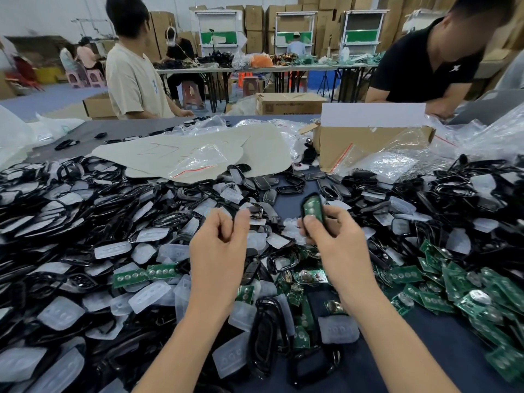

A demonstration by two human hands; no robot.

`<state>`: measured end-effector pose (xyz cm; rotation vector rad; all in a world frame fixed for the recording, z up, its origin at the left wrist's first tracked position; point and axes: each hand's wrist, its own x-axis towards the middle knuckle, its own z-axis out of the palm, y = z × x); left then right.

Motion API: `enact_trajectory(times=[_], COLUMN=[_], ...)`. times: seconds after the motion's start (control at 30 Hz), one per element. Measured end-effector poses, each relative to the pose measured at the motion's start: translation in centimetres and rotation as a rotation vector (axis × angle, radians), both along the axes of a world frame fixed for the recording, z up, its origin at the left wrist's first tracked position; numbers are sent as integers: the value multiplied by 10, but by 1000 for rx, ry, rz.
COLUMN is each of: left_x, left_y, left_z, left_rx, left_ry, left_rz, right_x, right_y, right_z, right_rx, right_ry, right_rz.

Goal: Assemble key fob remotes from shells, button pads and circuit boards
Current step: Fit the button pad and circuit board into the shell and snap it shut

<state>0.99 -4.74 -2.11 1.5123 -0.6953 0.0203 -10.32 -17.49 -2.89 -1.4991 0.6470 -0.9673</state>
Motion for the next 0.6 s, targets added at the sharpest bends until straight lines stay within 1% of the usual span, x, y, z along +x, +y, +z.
enact_trajectory(times=[0.1, 0.2, 0.37, 0.6], left_x=[-3, -6, -12, -14], left_y=[4, 4, 0, -3], left_z=[6, 9, 7, 5], left_rx=[-45, -38, -35, -5], left_ry=[47, 77, 37, 2], left_rz=[-2, -54, -105, -129], right_x=[-2, -1, 3, 9], right_y=[-6, -6, 4, 19], right_z=[1, -1, -5, -7], right_rx=[105, 115, 37, -91], right_ry=[-108, -110, -24, 46], right_rz=[-74, -92, -57, 9])
